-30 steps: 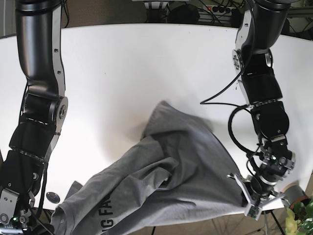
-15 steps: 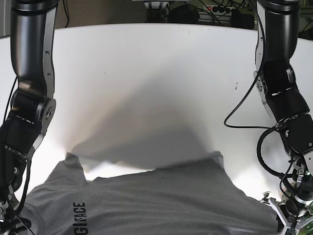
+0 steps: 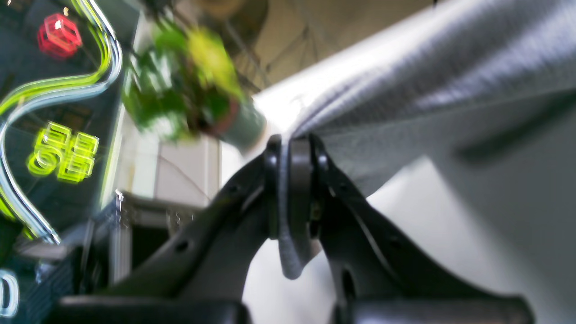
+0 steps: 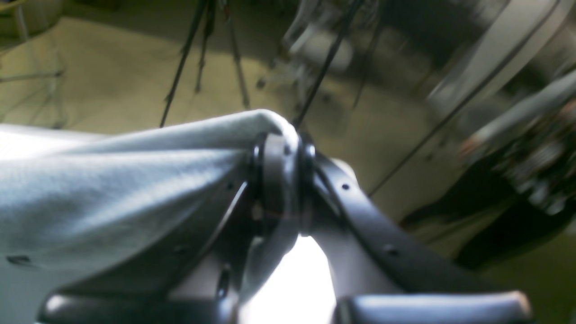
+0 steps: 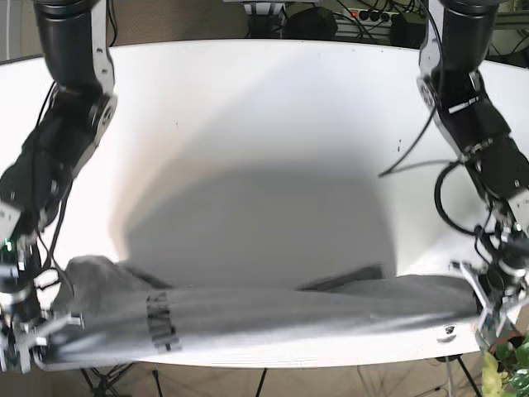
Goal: Fold the T-shirt properly
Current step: 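Lift the shirt with both grippers and stretch it between them, then lay the stretched shirt flat by sweeping both grippers across the table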
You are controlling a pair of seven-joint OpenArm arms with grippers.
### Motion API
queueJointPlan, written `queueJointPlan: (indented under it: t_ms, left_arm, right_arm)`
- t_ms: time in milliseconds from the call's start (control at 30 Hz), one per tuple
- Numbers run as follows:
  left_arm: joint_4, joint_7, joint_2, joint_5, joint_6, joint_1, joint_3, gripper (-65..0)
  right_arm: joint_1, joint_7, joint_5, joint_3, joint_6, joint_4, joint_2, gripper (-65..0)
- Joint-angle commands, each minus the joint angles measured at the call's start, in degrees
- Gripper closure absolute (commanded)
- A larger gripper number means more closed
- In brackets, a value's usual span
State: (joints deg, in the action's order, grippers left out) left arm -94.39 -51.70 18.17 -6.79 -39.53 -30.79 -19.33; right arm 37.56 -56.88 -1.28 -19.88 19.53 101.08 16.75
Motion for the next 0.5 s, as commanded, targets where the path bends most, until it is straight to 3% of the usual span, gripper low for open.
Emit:
queueJointPlan:
  t_ms: [0, 167, 467]
  left_arm:
    - [-3.41, 1.02, 0.68, -0.03, 0.45, 2.52, -0.05, 0.0]
    - [-7.46, 1.11, 0.68, 0.06, 0.28, 11.14, -0.4, 0.0]
    - [-12.2, 1.2, 0.6, 0.06, -0.47, 26.26, -5.77, 0.0]
  right_arm:
    - [-3.41, 1.63, -0.96, -3.2, -0.76, 3.67, -0.45, -3.5]
    - [-13.78, 1.63, -3.07, -7.33, -0.76, 8.86, -3.79, -3.5]
    - [-30.22, 0.75, -12.57, -15.42, -0.76, 12.9, -8.8, -3.5]
